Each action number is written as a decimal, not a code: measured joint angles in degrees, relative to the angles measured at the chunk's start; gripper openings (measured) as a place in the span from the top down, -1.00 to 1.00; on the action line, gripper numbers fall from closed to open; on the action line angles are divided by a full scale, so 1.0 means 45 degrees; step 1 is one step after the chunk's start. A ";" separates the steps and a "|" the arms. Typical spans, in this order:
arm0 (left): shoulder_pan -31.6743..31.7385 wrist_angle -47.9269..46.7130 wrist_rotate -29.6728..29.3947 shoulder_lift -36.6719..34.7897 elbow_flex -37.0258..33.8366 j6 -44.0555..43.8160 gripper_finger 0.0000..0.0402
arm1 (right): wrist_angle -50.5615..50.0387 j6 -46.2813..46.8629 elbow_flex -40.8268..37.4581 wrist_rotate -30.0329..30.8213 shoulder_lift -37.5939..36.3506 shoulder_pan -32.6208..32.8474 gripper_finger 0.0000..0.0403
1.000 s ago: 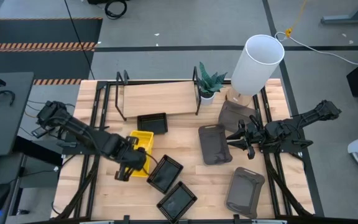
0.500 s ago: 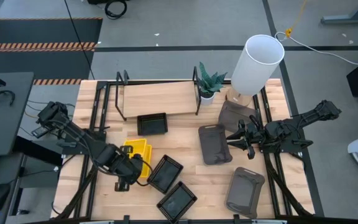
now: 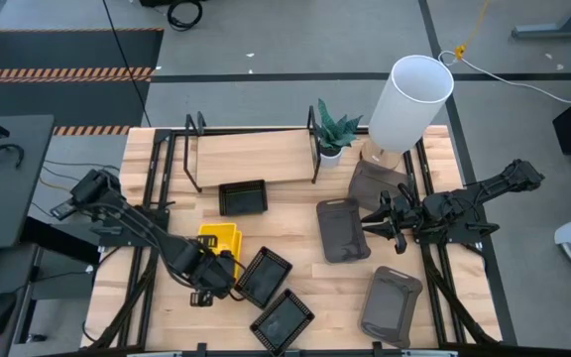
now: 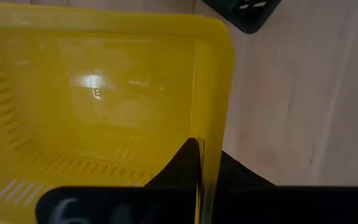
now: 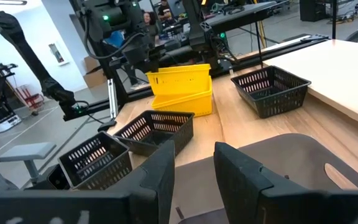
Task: Stack baskets on shelf by color
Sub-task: Stack the right yellow bin on the left yellow bins
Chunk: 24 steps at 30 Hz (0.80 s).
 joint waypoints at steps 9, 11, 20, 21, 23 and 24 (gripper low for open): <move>0.0020 0.0159 -0.0780 0.0194 0.0000 0.0136 0.73 | 0.0119 0.0004 0.0003 0.0000 -0.0005 -0.0002 0.41; 0.0020 0.0238 -0.0834 0.0223 0.0000 0.0141 0.58 | 0.0116 0.0000 0.0000 0.0000 0.0000 0.0000 0.41; 0.0232 0.0479 -0.0831 0.0197 0.0000 0.0432 -0.01 | 0.0199 0.0000 0.0000 0.0000 0.0000 -0.0005 0.41; 0.0283 0.0589 -0.0831 0.0195 0.0000 0.0446 -0.05 | 0.0190 0.0005 0.0000 -0.0004 0.0000 -0.0001 0.41; 0.0353 0.0638 -0.0831 0.0195 0.0000 0.0629 -0.10 | 0.0197 0.0005 0.0000 -0.0001 0.0000 0.0000 0.41; 0.0374 0.0645 -0.0832 0.0195 0.0000 0.0675 -0.11 | 0.0194 0.0001 0.0000 0.0000 0.0000 -0.0005 0.41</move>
